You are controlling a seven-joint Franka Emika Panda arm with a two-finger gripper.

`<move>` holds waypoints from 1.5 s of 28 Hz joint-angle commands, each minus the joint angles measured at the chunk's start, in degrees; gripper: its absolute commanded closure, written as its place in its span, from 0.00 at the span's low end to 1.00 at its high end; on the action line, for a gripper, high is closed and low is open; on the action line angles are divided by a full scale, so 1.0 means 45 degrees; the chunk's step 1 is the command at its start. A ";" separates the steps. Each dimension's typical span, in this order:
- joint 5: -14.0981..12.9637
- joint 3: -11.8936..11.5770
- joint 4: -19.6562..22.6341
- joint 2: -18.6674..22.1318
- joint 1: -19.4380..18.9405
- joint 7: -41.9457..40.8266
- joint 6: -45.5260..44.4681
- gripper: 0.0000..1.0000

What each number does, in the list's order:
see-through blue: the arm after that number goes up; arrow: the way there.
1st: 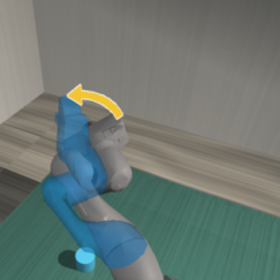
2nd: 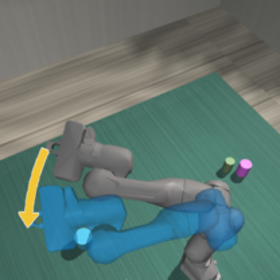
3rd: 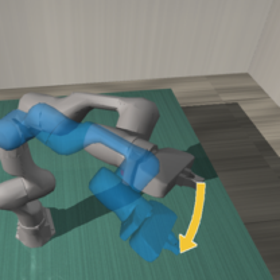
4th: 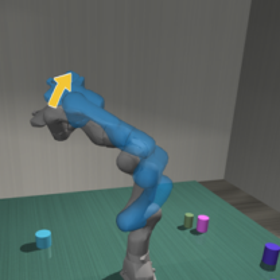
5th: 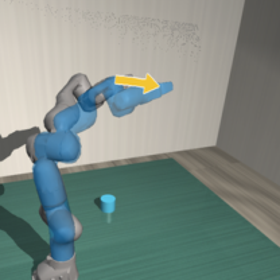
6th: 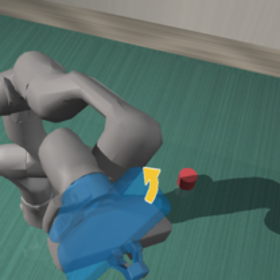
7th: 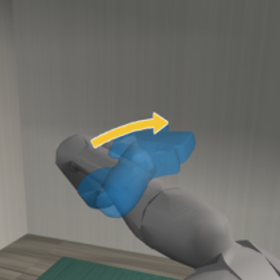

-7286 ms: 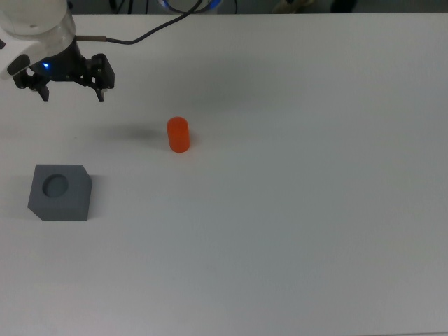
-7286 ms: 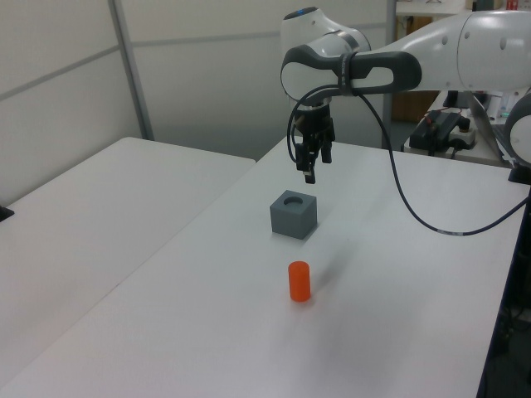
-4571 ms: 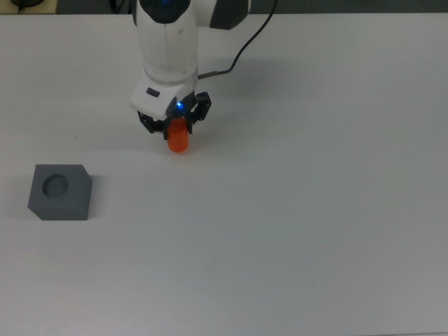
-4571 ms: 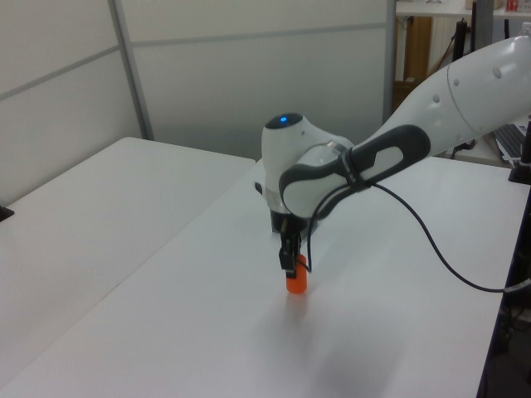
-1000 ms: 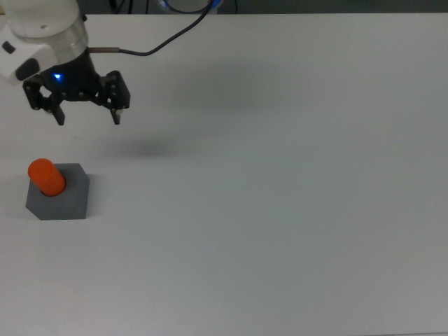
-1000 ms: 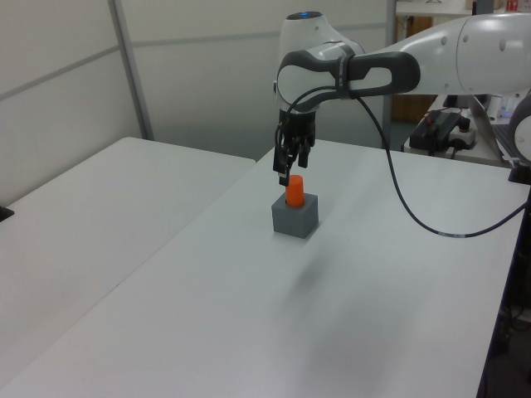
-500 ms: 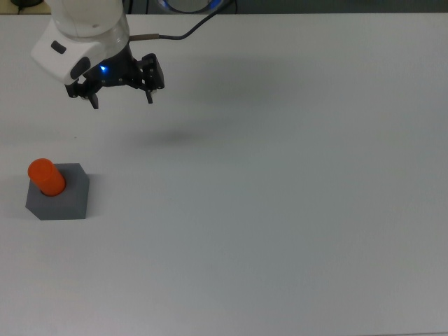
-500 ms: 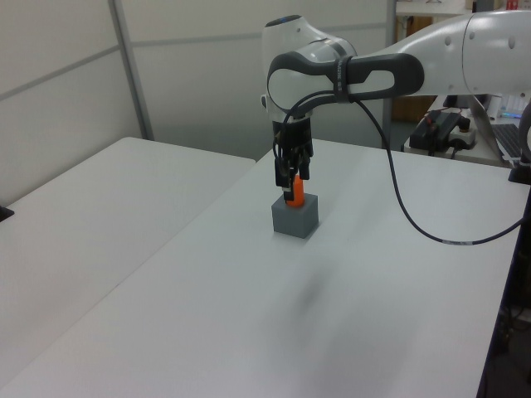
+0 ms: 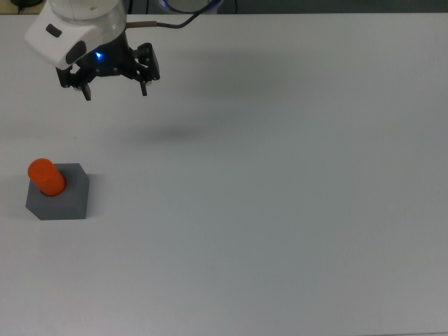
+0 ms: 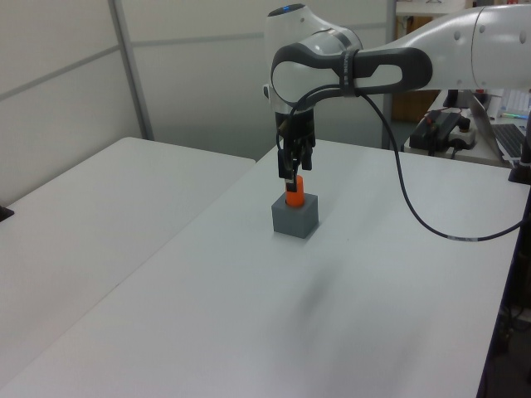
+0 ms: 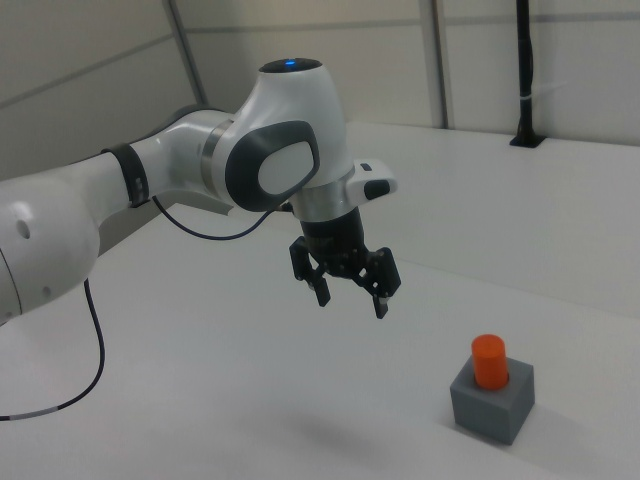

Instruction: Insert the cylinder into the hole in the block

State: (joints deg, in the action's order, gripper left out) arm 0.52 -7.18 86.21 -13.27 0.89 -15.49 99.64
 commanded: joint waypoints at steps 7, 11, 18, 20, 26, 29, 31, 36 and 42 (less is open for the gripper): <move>0.0255 -0.0006 0.0022 0.0117 -0.0060 0.0024 -0.0774 0.00; 0.0235 -0.0006 0.0022 0.0117 -0.0060 0.0024 -0.0774 0.00; 0.0255 -0.0006 0.0022 0.0059 -0.0060 0.0005 -0.0754 0.00; 0.0255 -0.0006 0.0022 0.0059 -0.0060 0.0005 -0.0735 0.00; 0.0255 -0.0025 0.0022 0.0059 -0.0041 -0.0034 -0.0735 0.00; 0.0235 -0.0025 0.0022 0.0059 -0.0041 -0.0015 -0.0735 0.00; 0.0235 -0.0025 0.0022 0.0059 -0.0041 0.0024 -0.0735 0.00; 0.0196 -0.0064 0.0003 0.0098 -0.0041 0.0200 -0.0754 0.00; 0.0196 -0.0104 0.0003 0.0098 -0.0041 0.0200 -0.0754 0.00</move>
State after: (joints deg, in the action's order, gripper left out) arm 0.58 -7.30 86.26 -13.32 0.99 -15.30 97.50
